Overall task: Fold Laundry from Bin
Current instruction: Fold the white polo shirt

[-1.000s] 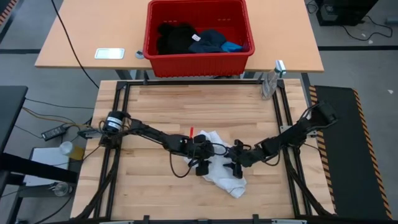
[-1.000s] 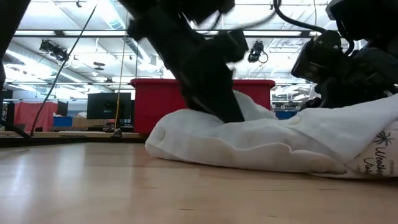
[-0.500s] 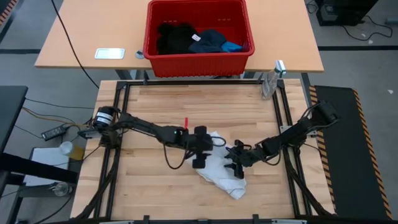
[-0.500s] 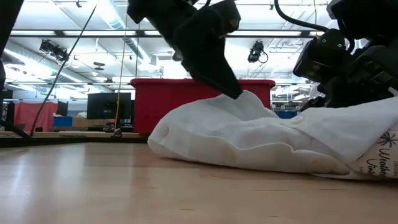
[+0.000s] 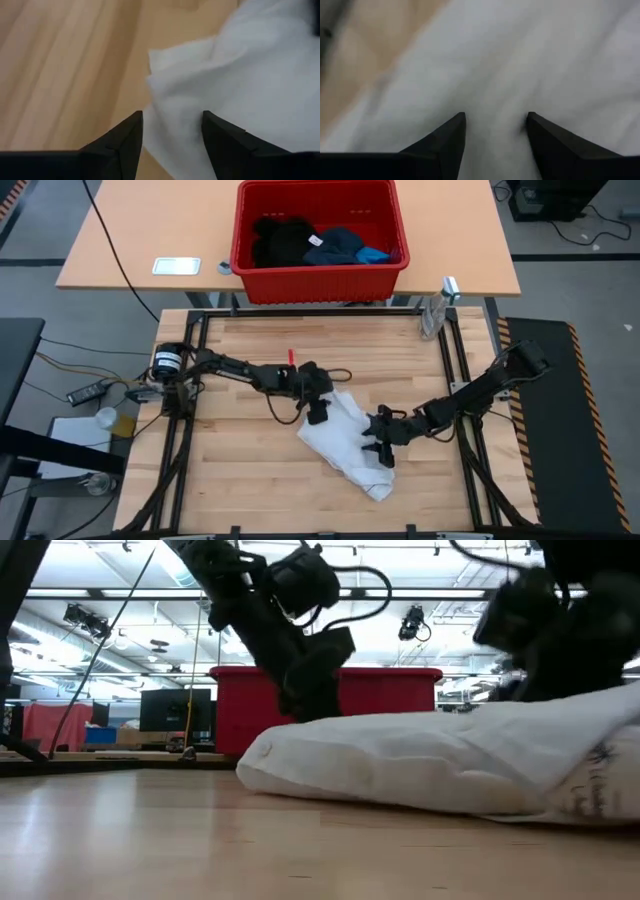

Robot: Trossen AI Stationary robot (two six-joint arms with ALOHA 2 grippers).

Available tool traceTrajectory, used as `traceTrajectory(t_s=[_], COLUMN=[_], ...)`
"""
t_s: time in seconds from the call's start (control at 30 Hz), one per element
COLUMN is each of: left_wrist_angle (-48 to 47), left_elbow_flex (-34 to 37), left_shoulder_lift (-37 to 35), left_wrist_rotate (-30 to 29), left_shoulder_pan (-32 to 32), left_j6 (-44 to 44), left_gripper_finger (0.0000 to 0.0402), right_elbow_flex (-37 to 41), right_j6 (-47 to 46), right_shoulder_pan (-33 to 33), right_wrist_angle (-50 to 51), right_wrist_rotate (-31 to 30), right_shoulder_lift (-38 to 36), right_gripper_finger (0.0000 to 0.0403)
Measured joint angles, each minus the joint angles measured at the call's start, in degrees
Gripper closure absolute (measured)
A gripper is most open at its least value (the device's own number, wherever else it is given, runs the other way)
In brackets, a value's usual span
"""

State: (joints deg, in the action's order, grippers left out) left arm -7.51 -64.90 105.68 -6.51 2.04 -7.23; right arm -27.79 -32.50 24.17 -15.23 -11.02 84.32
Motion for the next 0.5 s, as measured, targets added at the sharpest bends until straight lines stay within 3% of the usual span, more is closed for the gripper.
traceTrajectory(t_s=[0.2, 0.5], left_wrist_angle=[-0.8, 3.2], left_elbow_flex=[0.0, -0.1], left_shoulder_lift=[-5.6, -10.9], left_wrist_rotate=[0.2, 5.4], left_shoulder_pan=[-0.5, -4.5], left_j6=[0.1, -7.1], left_gripper_finger=[0.0201, 0.0201], right_elbow_flex=[0.0, 0.0], right_j6=[-4.7, -8.6], right_shoulder_pan=[-0.3, -0.6], right_wrist_angle=[3.8, 20.5], right_wrist_rotate=[-0.4, -2.3], right_shoulder_lift=[-12.3, -27.8], right_gripper_finger=[0.0189, 0.0190])
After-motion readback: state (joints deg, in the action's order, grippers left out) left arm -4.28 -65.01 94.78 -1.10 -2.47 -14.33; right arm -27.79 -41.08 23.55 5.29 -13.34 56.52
